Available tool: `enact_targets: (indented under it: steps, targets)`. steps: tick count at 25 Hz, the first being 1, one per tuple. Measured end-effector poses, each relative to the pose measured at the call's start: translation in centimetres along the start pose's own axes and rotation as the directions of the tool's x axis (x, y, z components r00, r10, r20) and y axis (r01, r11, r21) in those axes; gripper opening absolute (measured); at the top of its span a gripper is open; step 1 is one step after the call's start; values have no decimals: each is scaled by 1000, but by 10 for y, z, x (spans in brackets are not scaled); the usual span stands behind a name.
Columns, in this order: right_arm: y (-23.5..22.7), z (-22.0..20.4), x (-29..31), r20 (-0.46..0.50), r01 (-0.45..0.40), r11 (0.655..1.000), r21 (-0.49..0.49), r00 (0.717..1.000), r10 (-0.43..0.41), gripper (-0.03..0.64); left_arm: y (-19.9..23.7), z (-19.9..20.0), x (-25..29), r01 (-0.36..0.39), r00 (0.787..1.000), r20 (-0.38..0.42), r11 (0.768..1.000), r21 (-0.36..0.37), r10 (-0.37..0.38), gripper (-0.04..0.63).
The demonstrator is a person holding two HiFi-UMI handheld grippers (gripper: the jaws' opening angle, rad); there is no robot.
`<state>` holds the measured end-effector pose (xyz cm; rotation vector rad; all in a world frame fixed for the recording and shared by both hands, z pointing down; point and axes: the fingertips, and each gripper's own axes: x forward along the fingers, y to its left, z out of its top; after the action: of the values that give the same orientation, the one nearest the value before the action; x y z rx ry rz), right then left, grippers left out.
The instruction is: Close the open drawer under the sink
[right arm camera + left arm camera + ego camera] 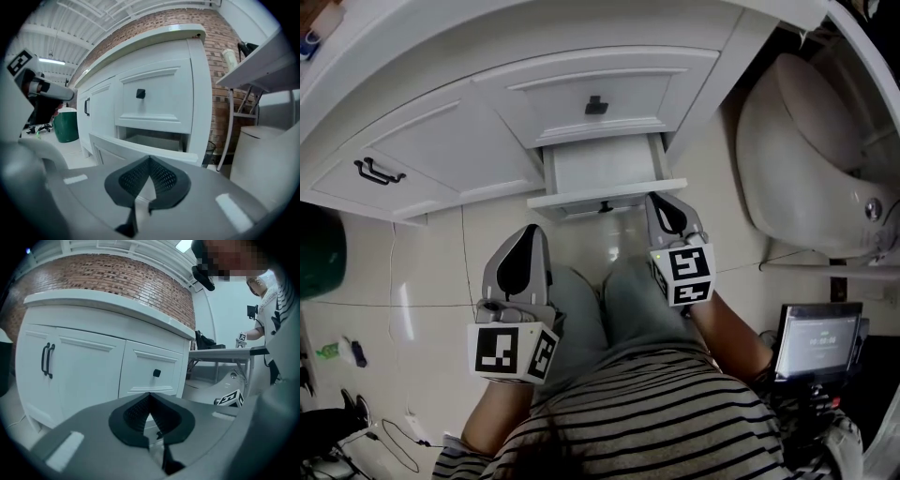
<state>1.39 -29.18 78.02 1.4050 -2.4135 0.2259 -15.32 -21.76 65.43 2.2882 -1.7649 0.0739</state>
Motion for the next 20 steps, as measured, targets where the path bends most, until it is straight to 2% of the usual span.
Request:
enact_targets:
  steps: [15, 20]
  targets:
    - [-34, 31, 78, 28, 49, 998, -32, 998, -48, -2, 30, 5, 12, -25, 1000, -3, 1000, -14, 25, 14]
    - [-39, 39, 94, 1, 79, 996, -35, 997, -79, -2, 35, 7, 18, -20, 1000, -1, 1000, -14, 20, 14]
